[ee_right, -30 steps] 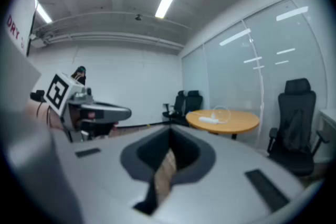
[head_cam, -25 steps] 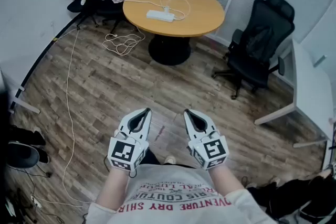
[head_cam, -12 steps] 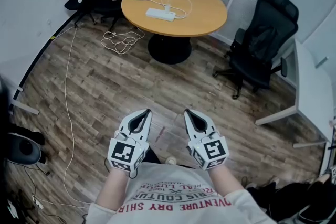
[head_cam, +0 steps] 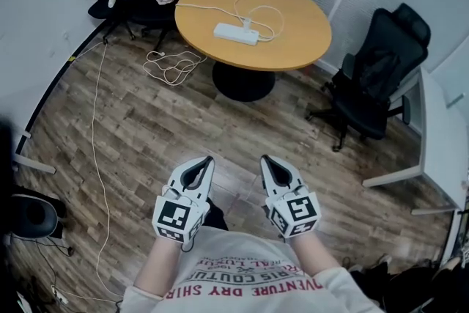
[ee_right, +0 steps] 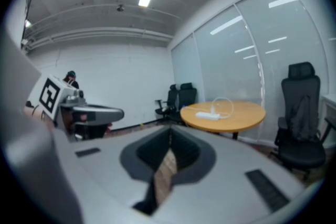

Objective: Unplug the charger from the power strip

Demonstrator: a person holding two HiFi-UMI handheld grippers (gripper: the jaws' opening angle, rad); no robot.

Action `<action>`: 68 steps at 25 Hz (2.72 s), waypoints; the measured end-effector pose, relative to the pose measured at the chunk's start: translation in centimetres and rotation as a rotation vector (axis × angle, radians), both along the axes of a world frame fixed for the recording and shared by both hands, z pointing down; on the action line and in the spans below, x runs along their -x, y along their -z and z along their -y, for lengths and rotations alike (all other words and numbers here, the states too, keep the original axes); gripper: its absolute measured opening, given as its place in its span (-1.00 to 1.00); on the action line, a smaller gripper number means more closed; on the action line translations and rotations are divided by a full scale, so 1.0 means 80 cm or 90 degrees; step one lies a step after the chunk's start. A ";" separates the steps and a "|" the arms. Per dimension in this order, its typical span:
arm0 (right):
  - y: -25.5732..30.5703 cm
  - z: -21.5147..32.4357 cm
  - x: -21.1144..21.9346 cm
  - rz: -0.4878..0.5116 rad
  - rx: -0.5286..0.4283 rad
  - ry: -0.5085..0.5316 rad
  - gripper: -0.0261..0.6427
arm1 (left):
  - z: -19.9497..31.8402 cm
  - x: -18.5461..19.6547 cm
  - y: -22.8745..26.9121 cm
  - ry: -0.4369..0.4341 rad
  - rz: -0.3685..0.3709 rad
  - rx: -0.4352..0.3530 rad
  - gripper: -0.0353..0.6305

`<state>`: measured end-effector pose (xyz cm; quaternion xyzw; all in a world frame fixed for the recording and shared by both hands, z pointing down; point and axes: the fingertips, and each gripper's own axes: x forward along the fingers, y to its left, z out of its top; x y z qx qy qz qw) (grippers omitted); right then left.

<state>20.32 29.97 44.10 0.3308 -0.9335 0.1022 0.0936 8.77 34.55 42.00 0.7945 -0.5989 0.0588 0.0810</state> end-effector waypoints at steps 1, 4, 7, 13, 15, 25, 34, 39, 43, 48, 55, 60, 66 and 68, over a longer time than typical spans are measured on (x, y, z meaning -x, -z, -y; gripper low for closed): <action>0.001 0.013 0.014 -0.002 0.001 -0.006 -0.83 | 0.013 0.017 0.003 -0.001 0.000 -0.002 -0.80; 0.003 0.056 0.057 -0.003 0.010 -0.033 -0.83 | 0.054 0.071 0.011 -0.006 0.006 -0.007 -0.80; 0.005 0.096 0.100 0.001 0.027 -0.053 -0.83 | 0.094 0.122 0.019 -0.012 0.009 -0.009 -0.80; 0.014 0.151 0.165 -0.004 0.030 -0.075 -0.83 | 0.152 0.194 0.027 -0.030 0.003 -0.005 -0.80; 0.014 0.170 0.180 -0.007 0.032 -0.084 -0.83 | 0.169 0.209 0.024 -0.036 0.003 0.000 -0.80; -0.014 0.286 0.219 -0.024 0.052 -0.091 -0.83 | 0.277 0.251 -0.012 -0.041 -0.002 0.026 -0.80; -0.029 0.481 0.243 -0.015 0.065 -0.101 -0.83 | 0.461 0.283 -0.017 -0.032 0.015 0.035 -0.80; -0.033 0.589 0.236 -0.007 0.076 -0.116 -0.83 | 0.572 0.282 -0.010 -0.038 0.014 0.034 -0.80; -0.038 0.648 0.225 -0.007 0.084 -0.134 -0.83 | 0.638 0.274 -0.011 -0.054 0.023 0.033 -0.80; -0.052 0.684 0.214 -0.018 0.106 -0.168 -0.83 | 0.686 0.266 -0.025 -0.096 0.030 0.048 -0.80; -0.082 0.715 0.201 -0.037 0.132 -0.248 -0.83 | 0.755 0.251 -0.064 -0.210 0.038 0.063 -0.80; -0.103 0.730 0.202 -0.029 0.161 -0.329 -0.83 | 0.783 0.230 -0.099 -0.356 0.069 0.097 -0.80; -0.136 0.724 0.210 -0.048 0.217 -0.392 -0.83 | 0.784 0.213 -0.177 -0.490 0.116 0.180 -0.80; -0.147 0.719 0.213 -0.054 0.235 -0.404 -0.83 | 0.782 0.211 -0.206 -0.514 0.127 0.215 -0.80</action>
